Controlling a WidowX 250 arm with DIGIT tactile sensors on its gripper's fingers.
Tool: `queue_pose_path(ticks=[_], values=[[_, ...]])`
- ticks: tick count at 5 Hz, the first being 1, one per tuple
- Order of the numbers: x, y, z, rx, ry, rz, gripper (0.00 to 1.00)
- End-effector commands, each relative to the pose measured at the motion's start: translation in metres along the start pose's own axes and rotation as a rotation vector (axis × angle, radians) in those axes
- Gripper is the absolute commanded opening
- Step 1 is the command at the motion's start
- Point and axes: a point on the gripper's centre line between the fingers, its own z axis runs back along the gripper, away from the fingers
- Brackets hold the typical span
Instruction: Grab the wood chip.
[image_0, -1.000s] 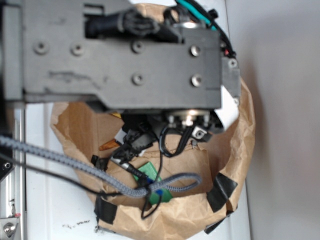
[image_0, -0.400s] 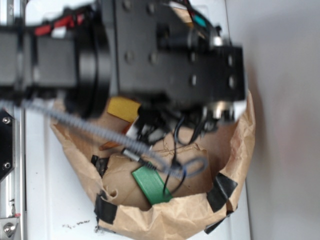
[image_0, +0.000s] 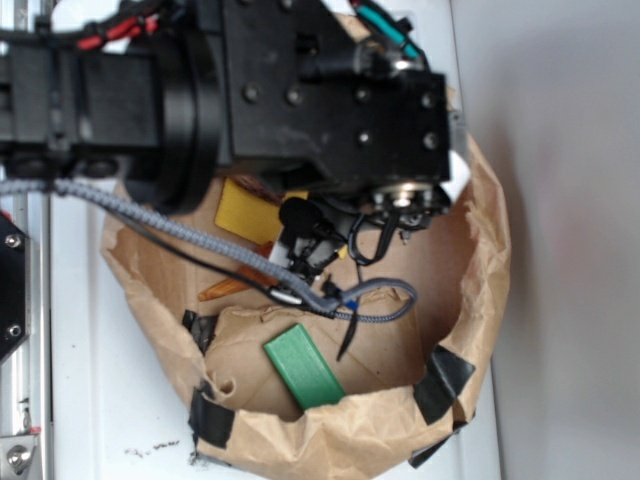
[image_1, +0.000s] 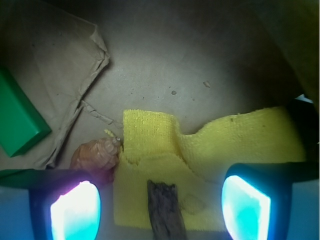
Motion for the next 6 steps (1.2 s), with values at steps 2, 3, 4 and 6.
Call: queue_pose_path(ticks=[2, 3, 4, 6], values=[[-0.014, 0.005, 0.001, 0.002, -0.171, 0.036, 1.00], [-0.021, 0.004, -0.011, 0.028, -0.217, 0.017, 1.00], [-0.023, 0.005, -0.023, 0.038, -0.219, -0.009, 1.00], [-0.026, -0.001, -0.041, 0.064, -0.200, -0.018, 1.00]])
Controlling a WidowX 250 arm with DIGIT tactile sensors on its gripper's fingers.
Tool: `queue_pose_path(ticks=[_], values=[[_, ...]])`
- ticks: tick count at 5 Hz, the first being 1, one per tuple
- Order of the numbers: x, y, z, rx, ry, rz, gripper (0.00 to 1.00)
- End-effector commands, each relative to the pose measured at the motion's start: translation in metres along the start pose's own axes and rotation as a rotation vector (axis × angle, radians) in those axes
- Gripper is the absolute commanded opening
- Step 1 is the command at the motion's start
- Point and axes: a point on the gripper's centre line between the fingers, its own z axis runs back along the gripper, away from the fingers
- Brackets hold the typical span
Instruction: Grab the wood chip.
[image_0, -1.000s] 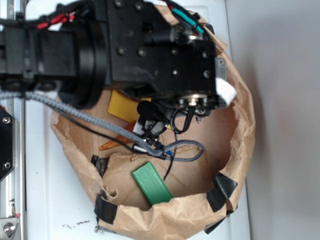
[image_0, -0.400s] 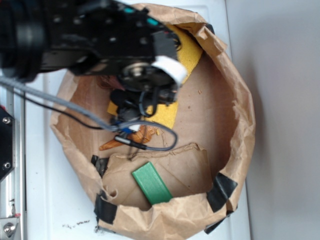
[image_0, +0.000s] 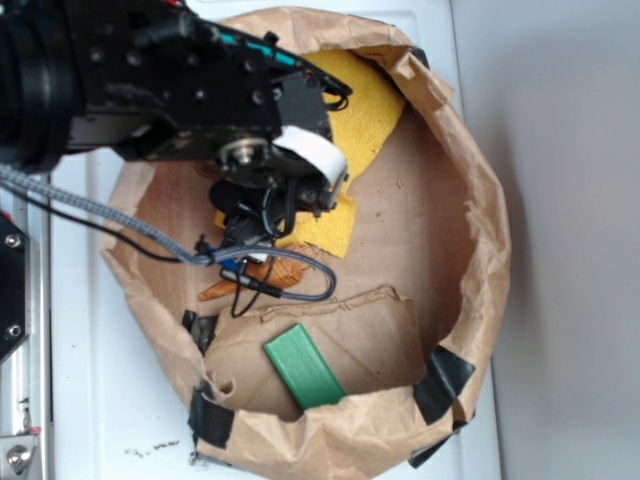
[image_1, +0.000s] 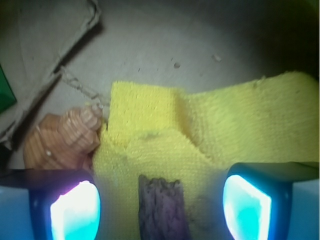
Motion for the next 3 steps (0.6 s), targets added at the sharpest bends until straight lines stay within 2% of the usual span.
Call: queue_pose_path(ticks=[1, 3], values=[[-0.0064, -0.0083, -0.0152, 0.079, 0.031, 0.011, 1.00], [-0.0158, -0.0069, -0.0213, 0.132, 0.106, 0.007, 1.00]])
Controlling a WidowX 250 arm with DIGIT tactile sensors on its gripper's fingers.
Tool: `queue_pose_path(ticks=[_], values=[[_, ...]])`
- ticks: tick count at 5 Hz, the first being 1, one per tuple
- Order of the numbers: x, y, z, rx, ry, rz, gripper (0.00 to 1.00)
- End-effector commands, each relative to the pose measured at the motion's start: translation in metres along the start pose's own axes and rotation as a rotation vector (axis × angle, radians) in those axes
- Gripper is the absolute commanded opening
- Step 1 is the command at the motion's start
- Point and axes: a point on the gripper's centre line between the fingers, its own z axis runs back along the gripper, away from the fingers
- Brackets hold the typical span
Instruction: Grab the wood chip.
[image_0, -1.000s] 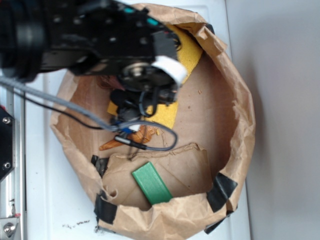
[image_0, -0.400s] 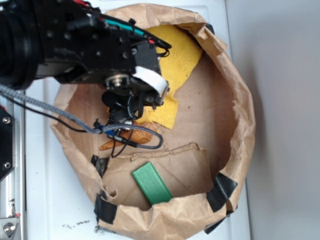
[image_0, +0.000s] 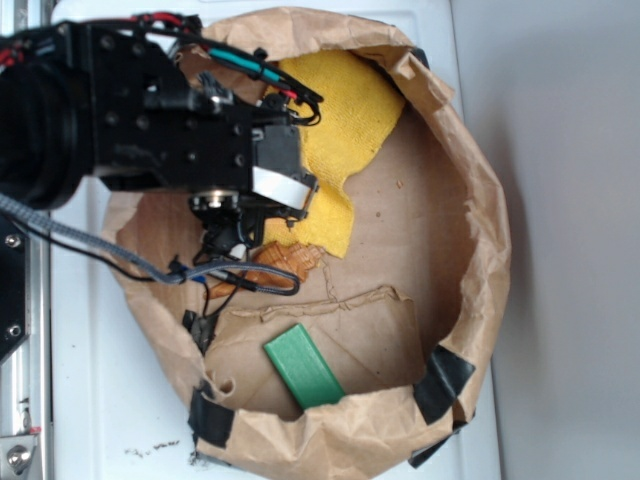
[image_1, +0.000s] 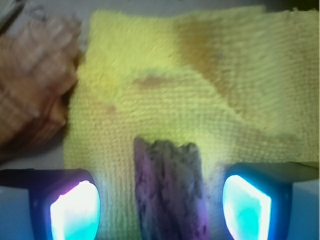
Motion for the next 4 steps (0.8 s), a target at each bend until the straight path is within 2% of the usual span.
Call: queue_pose_path(ticks=[1, 2, 4], values=[[0.0018, -0.0075, -0.0039, 0.064, 0.055, -0.024, 1.00], [0.0019, -0.0109, -0.0054, 0.055, 0.049, -0.022, 0.00], [-0.0002, -0.0113, -0.0053, 0.052, 0.019, -0.018, 0.00]])
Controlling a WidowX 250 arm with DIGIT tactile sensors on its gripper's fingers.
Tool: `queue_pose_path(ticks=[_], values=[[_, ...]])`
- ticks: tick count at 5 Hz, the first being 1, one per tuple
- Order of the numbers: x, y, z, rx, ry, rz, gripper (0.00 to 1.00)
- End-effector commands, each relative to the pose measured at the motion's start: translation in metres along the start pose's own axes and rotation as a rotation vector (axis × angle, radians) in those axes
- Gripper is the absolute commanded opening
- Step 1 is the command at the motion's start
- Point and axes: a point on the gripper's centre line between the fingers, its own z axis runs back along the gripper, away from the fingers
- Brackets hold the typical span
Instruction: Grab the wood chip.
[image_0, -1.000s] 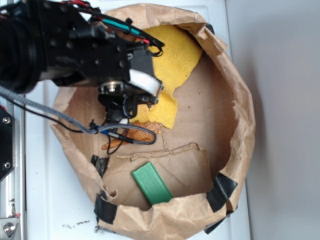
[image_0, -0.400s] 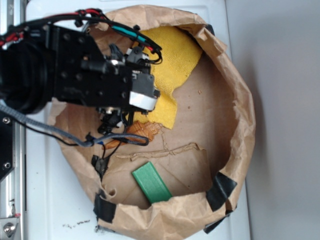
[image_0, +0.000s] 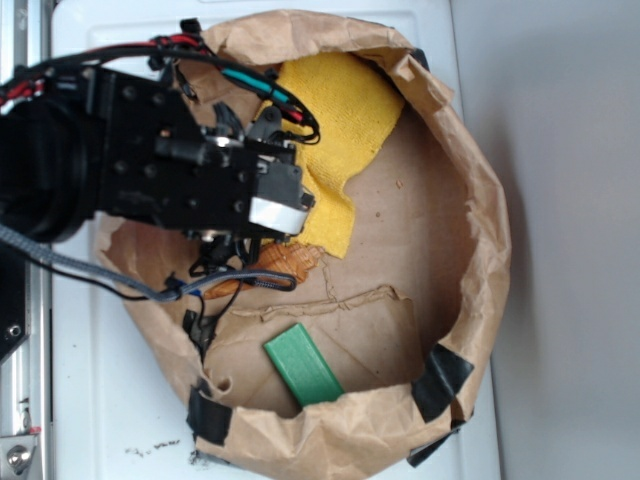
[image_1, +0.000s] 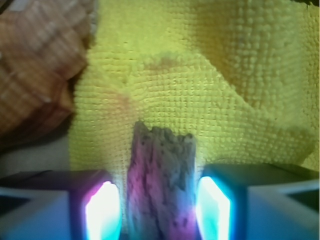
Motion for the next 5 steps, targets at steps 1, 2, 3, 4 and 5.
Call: queue_pose_path(ticks=[1, 2, 3, 4, 5], values=[[0.000, -0.006, 0.001, -0.013, -0.015, 0.004, 0.00], [0.000, -0.005, 0.003, -0.020, -0.024, 0.010, 0.00], [-0.001, -0.003, 0.019, -0.050, -0.040, 0.020, 0.00], [-0.004, 0.000, 0.070, -0.130, -0.081, 0.033, 0.00], [0.006, 0.008, 0.109, -0.168, -0.072, 0.043, 0.00]])
